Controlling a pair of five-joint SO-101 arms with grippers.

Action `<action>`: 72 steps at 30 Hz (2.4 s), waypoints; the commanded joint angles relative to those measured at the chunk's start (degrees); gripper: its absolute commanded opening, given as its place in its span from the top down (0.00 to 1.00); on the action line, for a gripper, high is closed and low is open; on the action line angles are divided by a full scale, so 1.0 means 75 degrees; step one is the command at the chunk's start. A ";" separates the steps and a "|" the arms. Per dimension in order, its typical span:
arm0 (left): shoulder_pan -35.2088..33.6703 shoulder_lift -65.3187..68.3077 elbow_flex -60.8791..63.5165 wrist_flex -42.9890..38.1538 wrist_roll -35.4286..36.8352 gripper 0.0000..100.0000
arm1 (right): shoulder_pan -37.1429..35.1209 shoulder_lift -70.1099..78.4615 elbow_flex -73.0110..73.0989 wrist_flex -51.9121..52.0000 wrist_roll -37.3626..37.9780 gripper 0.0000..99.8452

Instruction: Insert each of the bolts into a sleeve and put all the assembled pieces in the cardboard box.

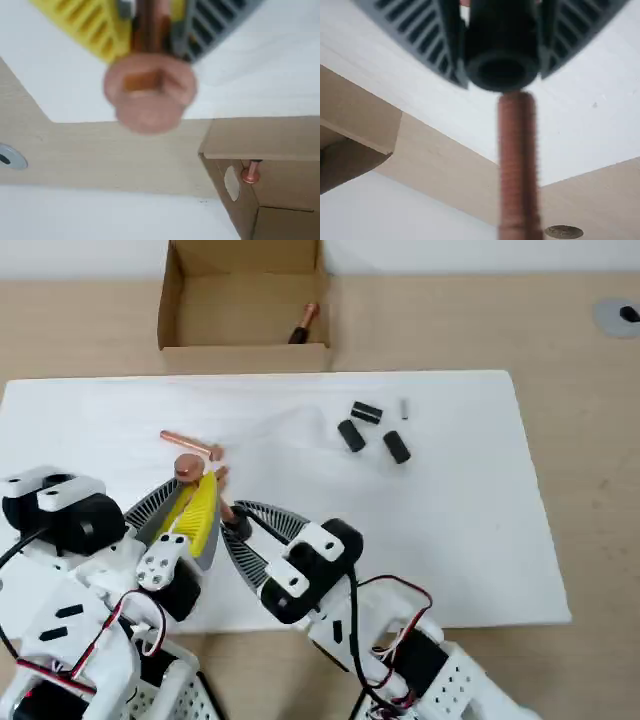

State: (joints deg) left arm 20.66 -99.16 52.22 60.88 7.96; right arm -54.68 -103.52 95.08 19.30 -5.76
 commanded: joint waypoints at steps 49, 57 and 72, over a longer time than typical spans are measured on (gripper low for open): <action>-0.0129 0.0018 0.0094 -0.0610 -0.0070 0.99 | -0.0053 -0.1377 -0.0041 -0.0223 -0.0035 0.99; 0.0293 -0.0006 0.0293 -0.0328 -0.0094 0.99 | -0.0053 -0.1377 -0.0041 -0.0223 -0.0035 0.99; 0.0305 -0.0029 0.0305 0.0211 -0.0516 0.99 | -0.0053 -0.1377 -0.0064 -0.0223 -0.0035 0.99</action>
State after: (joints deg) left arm 22.51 -99.16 54.86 61.85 4.62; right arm -54.68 -103.52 95.08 19.30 -5.76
